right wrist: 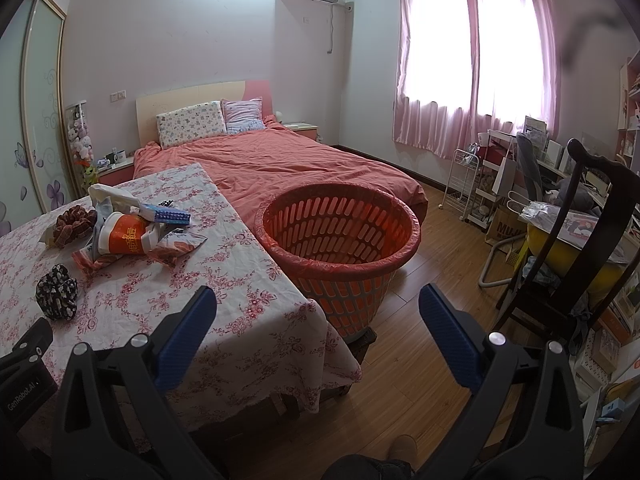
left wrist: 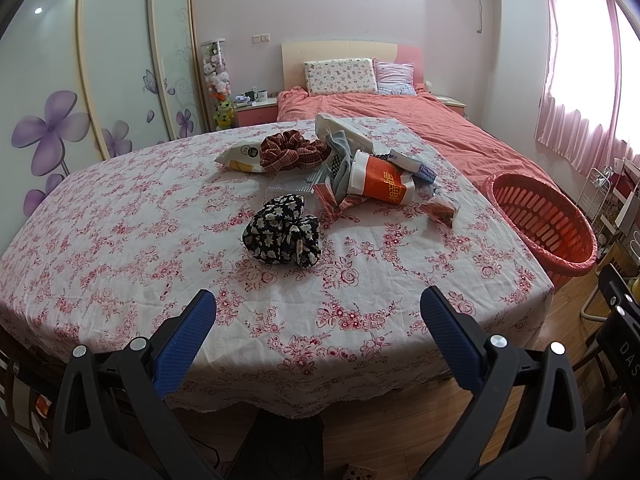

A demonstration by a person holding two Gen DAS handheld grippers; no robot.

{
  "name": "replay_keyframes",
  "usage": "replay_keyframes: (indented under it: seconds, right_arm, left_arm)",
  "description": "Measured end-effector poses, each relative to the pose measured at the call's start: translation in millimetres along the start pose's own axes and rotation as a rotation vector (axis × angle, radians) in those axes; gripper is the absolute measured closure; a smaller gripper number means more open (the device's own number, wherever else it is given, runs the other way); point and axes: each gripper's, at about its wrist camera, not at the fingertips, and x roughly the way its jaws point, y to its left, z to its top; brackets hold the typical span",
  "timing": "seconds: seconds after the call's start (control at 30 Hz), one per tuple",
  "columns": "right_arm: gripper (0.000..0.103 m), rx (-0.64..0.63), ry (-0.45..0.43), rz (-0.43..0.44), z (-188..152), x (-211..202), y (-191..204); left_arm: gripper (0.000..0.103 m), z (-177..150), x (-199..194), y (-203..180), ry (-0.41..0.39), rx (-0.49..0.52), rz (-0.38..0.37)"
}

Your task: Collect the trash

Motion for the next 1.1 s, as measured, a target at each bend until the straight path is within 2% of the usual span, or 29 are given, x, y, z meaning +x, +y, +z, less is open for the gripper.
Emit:
replay_keyframes:
  seconds: [1.1]
  right_arm:
    - [0.004,-0.002,0.001,0.001,0.2,1.7,1.9]
  left_arm:
    - [0.002,-0.7,-0.5,-0.1,0.006,0.000,0.000]
